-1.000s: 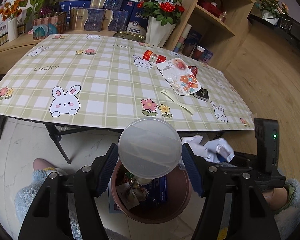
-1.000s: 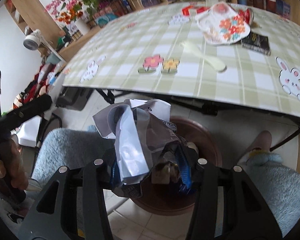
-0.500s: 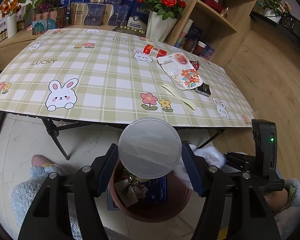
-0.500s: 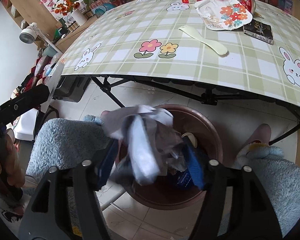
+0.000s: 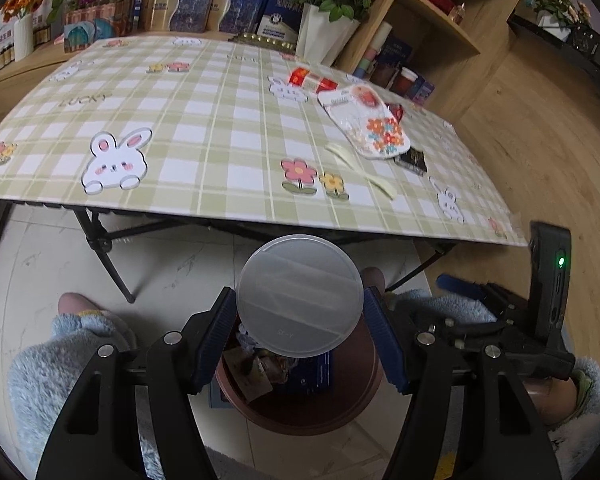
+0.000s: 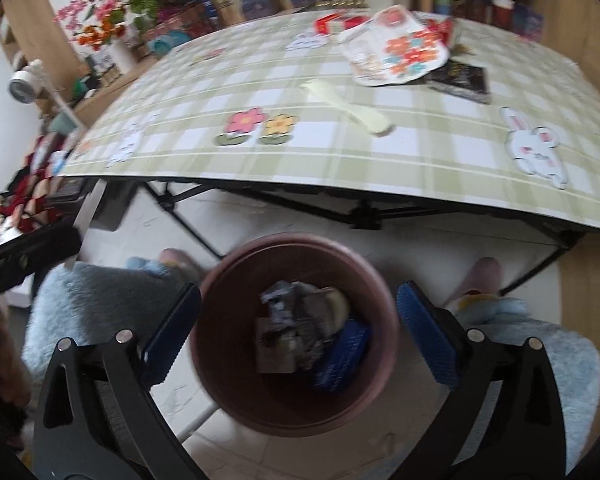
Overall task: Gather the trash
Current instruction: 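Release the clear round lid from the left gripper into the bin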
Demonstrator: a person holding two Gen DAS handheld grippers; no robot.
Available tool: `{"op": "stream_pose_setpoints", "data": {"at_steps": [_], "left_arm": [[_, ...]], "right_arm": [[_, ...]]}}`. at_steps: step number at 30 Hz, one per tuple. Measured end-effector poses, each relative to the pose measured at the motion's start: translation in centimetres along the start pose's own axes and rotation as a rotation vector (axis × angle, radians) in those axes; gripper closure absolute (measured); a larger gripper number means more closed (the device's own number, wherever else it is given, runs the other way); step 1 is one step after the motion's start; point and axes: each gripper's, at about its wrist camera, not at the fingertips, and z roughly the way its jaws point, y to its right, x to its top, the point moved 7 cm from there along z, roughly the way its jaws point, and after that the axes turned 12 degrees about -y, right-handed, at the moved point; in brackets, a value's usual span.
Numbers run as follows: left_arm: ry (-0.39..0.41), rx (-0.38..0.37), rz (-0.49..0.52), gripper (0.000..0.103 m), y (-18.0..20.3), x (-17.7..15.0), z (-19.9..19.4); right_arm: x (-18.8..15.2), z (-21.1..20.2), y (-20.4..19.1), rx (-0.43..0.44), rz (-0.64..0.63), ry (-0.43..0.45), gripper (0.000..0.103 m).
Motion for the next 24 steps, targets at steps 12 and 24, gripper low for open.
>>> {"op": "stream_pose_setpoints", "data": {"at_steps": [12,24], "left_arm": [[-0.114,0.021,0.049,0.039,1.6,-1.5,3.3],[-0.133,0.061,0.088,0.023,2.5,-1.8,3.8]], "right_arm": [[0.0,-0.8,2.6,-0.051,0.072,0.054,0.006],[-0.1,-0.9,3.2,-0.044,0.098,0.057,0.006]]}}
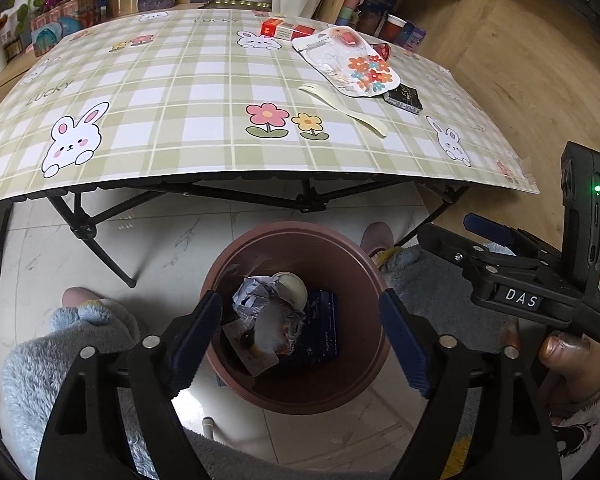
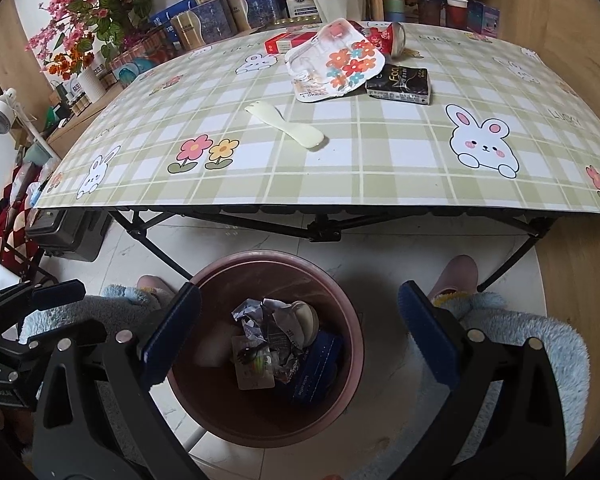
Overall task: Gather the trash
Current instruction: 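Release the clear round lid from the left gripper into the bin, then grasp the white plastic spork with the left gripper while the right gripper reaches toward the black packet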
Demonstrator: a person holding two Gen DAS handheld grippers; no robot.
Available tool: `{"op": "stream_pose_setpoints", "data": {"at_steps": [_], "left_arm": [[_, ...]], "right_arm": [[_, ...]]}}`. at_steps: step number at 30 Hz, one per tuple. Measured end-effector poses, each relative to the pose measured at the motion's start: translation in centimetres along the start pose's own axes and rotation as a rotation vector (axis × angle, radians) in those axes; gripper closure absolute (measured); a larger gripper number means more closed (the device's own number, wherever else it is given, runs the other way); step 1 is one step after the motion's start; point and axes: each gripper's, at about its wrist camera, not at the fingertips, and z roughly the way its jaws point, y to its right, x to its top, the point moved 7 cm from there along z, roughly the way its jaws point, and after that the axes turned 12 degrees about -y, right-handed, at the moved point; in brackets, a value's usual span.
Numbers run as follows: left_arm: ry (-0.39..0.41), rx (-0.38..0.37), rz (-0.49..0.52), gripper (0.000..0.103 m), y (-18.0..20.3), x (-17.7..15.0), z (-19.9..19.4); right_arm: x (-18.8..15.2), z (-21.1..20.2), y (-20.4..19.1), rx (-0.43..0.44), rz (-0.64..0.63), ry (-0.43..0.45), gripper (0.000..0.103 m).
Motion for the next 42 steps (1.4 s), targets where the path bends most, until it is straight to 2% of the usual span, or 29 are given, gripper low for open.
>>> {"op": "stream_pose_setpoints", "data": {"at_steps": [9,19,22,26,30,33,37,42], "left_arm": [[-0.004,0.034,-0.029,0.023,-0.7,0.1,0.2],[0.024,0.05,-0.037,0.019,-1.0,1.6,-0.3],[0.048,0.033,-0.035,0.019,-0.5,3.1,-0.8],[0.068,-0.002,-0.074,0.019,0.5,6.1,-0.9],[0.098,0.041,-0.069,0.019,2.2,10.2,-0.1],[0.085,0.043,-0.069,0.019,3.9,12.8,1.4],[0.06,0.106,-0.009,0.019,6.9,16.1,4.0],[0.044,0.191,-0.069,0.019,7.3,19.1,6.7]], "right_arm": [[0.2,0.1,0.4,0.003,0.004,-0.007,0.006],[3.5,-2.9,3.3,-0.05,0.004,0.131,0.006],[4.4,-3.6,4.7,-0.056,0.009,0.163,0.006],[5.4,-3.6,6.1,-0.029,0.025,0.145,0.006],[6.2,-4.0,7.4,-0.073,0.03,0.155,0.006],[6.8,-4.2,8.7,-0.077,0.039,0.162,0.006],[7.7,-4.9,11.4,-0.084,0.092,0.192,0.006],[8.1,-5.2,14.2,-0.072,0.163,0.205,0.006]]}}
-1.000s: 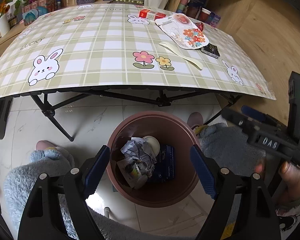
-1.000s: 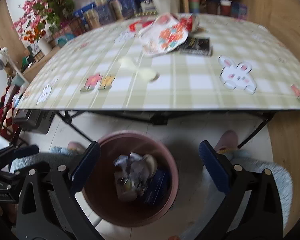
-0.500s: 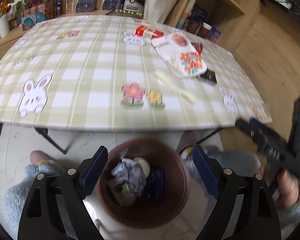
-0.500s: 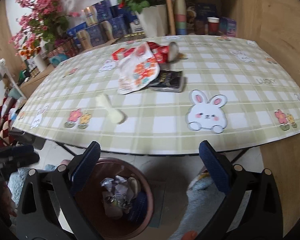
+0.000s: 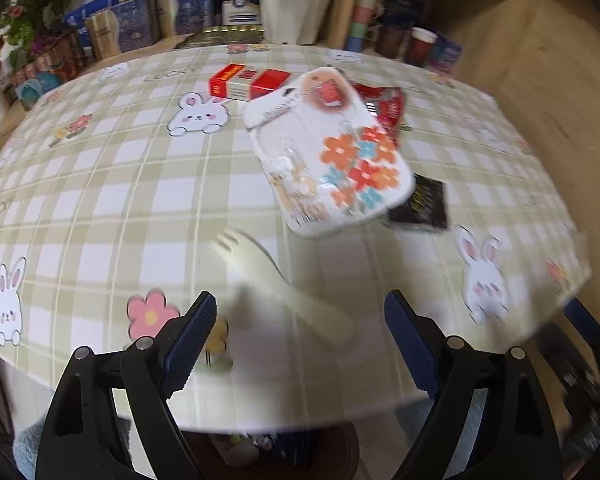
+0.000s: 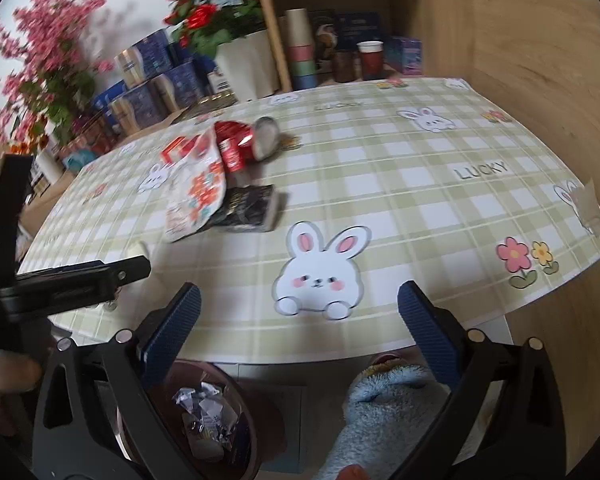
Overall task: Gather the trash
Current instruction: 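Grasp the white plastic spork with the left gripper while the right gripper reaches toward the black packet, then grasp the black 'face' packet with the right gripper while the left gripper lifts the spork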
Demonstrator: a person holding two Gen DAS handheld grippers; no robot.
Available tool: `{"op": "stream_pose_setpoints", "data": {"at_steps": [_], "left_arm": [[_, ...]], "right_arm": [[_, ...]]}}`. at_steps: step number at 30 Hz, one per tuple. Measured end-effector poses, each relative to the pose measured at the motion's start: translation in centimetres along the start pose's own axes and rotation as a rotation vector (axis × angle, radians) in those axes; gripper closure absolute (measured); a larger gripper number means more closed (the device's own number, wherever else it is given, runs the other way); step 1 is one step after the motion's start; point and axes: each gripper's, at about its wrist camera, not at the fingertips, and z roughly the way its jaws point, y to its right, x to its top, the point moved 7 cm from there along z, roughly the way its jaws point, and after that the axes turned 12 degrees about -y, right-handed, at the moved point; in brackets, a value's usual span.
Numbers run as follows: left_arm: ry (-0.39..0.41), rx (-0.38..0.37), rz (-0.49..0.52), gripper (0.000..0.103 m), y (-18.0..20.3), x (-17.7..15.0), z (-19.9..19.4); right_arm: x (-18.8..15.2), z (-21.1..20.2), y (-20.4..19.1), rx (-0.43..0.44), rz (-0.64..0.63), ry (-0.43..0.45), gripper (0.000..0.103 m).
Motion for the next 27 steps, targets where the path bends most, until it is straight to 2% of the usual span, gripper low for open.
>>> {"op": "stream_pose_setpoints", "data": {"at_steps": [5,8,11,12,13,14,15,16,18,21,23,27], "left_arm": [[-0.034,0.079,-0.059,0.024,-0.3,0.9,2.0],[-0.054,0.09,-0.033,0.024,0.2,0.0,2.8],[-0.036,0.12,0.009,0.027,0.4,-0.6,2.9],[-0.032,0.118,0.013,0.032,0.2,-0.8,2.8],[-0.027,0.12,0.021,0.046,0.0,-0.9,2.6],[-0.022,0.12,0.04,0.053,-0.1,-1.0,2.3],[-0.021,0.12,0.058,0.067,0.0,-1.1,2.2],[-0.023,0.114,0.08,0.076,-0.1,-1.3,2.1],[-0.029,0.086,0.11,0.086,-0.1,-1.6,1.8],[-0.033,0.035,0.133,0.086,-0.4,-2.0,1.5],[0.002,-0.014,0.124,0.087,-1.4,-2.2,0.5],[0.055,-0.064,0.089,0.087,-3.4,-2.0,-1.9]], "right_arm": [[0.3,0.2,1.8,-0.004,0.026,0.007,0.006],[0.4,0.4,2.2,-0.01,0.029,0.012,0.006],[0.4,0.8,2.3,-0.006,0.034,0.004,0.006],[0.3,1.0,2.1,-0.004,0.031,0.001,0.006],[0.2,1.0,1.9,-0.004,0.027,0.001,0.006],[0.1,1.1,1.7,-0.003,0.021,0.0,0.006],[0.0,1.1,1.5,0.0,0.016,0.0,0.006],[-0.1,1.1,1.2,0.005,0.01,0.001,0.006],[-0.2,1.0,0.7,0.01,0.002,0.0,0.006],[-0.4,1.0,0.1,0.016,-0.015,-0.003,0.006],[-0.4,0.8,-0.2,0.021,-0.037,-0.004,0.006],[-0.4,1.0,-0.3,0.009,-0.086,-0.011,0.006]]}}
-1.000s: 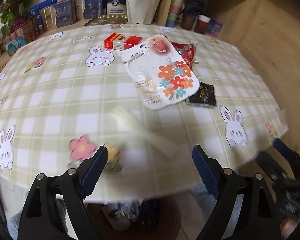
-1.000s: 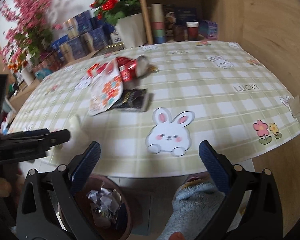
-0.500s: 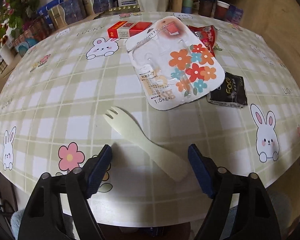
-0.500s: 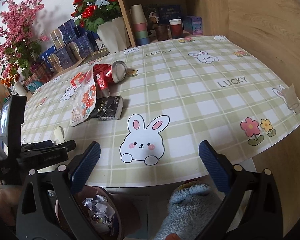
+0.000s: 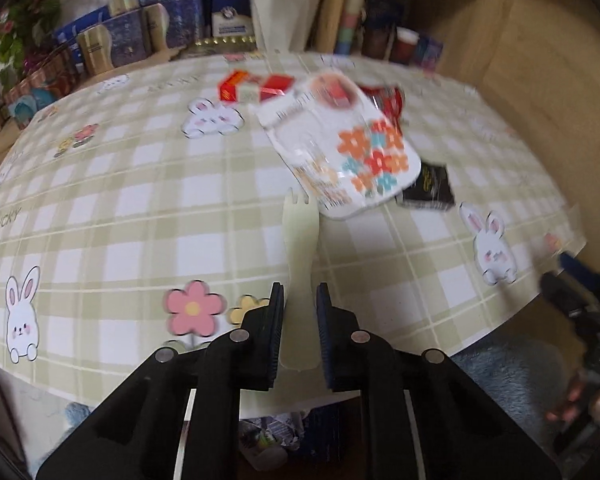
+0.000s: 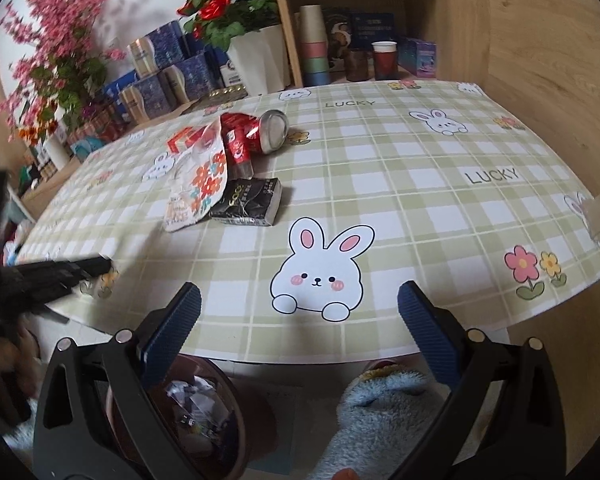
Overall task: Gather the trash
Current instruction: 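Grasp the black 'face' packet with the right gripper while the left gripper lifts the spork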
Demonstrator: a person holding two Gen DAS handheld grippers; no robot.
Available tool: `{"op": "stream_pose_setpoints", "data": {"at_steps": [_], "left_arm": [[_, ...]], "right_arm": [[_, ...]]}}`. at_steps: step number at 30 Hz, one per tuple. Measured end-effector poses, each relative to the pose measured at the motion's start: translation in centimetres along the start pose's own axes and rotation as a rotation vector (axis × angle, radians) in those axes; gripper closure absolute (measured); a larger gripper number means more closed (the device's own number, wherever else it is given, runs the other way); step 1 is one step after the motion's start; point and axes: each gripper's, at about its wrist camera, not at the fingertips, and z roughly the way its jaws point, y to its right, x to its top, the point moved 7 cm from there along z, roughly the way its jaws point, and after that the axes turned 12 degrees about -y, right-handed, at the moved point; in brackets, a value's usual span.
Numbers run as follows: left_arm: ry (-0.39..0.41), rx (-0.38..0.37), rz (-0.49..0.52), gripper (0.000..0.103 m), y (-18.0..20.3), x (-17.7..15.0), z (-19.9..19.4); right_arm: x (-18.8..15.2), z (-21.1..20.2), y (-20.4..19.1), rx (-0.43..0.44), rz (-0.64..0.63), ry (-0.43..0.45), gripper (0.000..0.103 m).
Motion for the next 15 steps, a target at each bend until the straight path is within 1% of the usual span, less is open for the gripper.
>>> {"op": "stream_pose_setpoints", "data": {"at_steps": [3,6,8,10,13,15], "left_arm": [[0.034,-0.041,-0.052,0.087,-1.4,-0.2,-1.6],[0.059,-0.093,-0.115,0.087,-2.4,-0.5,-2.7],[0.076,-0.11,-0.135,0.087,-2.9,-0.7,-3.4],[0.091,-0.108,-0.137,0.087,-3.1,-0.7,-3.9],[0.111,-0.118,-0.157,0.087,-4.2,-0.5,-4.7],[0.122,-0.129,-0.177,0.087,-5.0,-0.6,-5.2]], "right_arm": [[0.2,0.6,-0.3,-0.008,-0.053,-0.014,0.006],[1.1,1.3,-1.1,-0.013,-0.134,-0.021,0.006],[2.2,2.0,-1.6,0.017,-0.154,-0.054,0.006],[3.7,2.9,-2.2,0.052,-0.18,-0.085,0.006],[5.4,4.5,-3.7,-0.002,-0.284,-0.091,0.006],[5.9,5.9,-4.5,-0.011,-0.315,-0.116,0.006]]}}
